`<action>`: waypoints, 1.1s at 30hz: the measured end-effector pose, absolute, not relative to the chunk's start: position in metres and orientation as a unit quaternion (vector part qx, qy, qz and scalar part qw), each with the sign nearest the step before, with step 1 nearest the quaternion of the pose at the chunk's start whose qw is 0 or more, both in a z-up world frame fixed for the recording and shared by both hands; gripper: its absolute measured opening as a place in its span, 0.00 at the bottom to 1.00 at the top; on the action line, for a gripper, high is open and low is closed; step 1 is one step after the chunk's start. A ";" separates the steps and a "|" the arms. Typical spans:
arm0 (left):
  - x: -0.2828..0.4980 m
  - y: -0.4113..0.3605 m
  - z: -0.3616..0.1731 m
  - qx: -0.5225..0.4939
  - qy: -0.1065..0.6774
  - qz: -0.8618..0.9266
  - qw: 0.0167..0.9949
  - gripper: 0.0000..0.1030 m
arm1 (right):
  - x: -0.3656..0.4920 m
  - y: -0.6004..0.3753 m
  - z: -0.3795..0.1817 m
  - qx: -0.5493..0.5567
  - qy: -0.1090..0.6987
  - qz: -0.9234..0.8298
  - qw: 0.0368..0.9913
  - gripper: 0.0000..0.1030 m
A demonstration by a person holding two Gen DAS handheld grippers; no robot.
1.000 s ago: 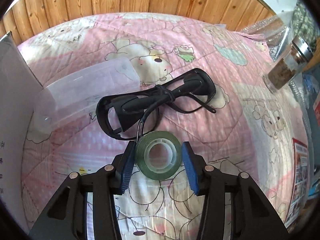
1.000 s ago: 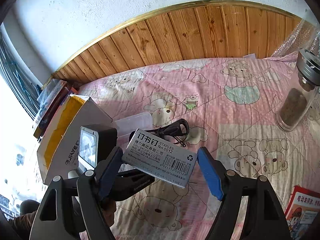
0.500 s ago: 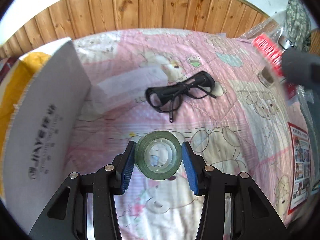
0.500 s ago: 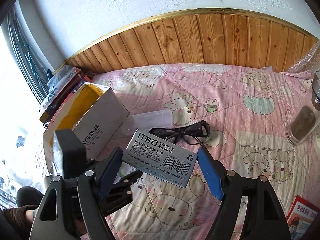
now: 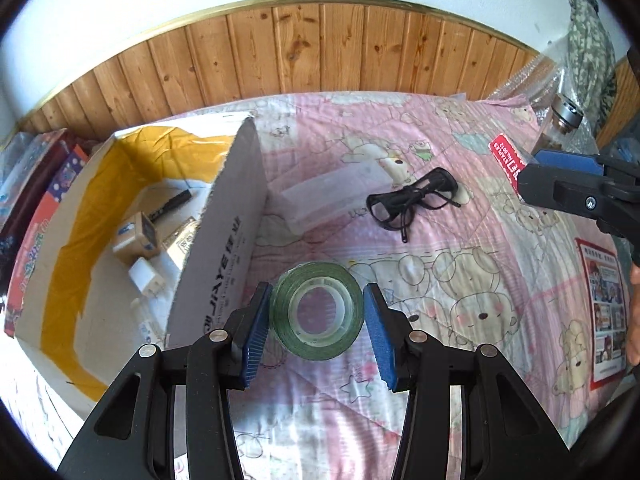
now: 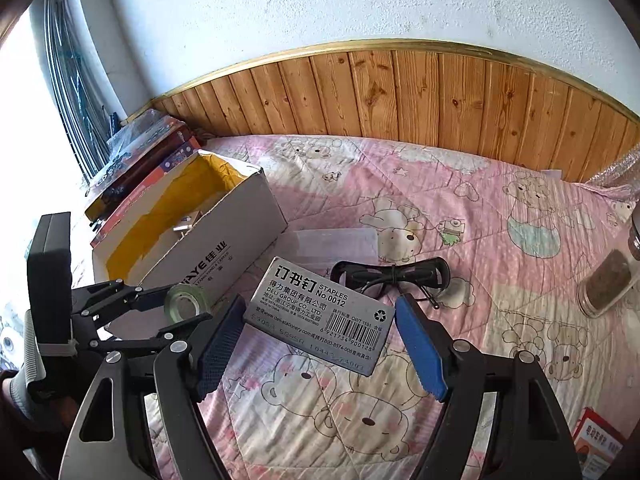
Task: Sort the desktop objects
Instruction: 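Carry the green tape roll and staples box over the cardboard box with both tools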
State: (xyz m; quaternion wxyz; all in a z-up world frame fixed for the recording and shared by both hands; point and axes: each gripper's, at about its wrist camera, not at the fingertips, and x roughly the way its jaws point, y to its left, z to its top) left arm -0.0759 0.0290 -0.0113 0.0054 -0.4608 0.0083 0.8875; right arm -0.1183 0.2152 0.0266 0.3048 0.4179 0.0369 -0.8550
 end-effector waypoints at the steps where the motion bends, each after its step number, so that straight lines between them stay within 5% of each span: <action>1: -0.074 0.024 -0.009 -0.458 0.006 0.889 0.004 0.46 | -0.116 0.211 0.027 0.417 0.041 -0.854 0.308 0.75; 33: -0.052 -0.110 0.048 -0.376 -0.117 0.919 0.003 0.46 | -0.038 0.066 0.029 0.364 0.116 -0.839 0.387 0.75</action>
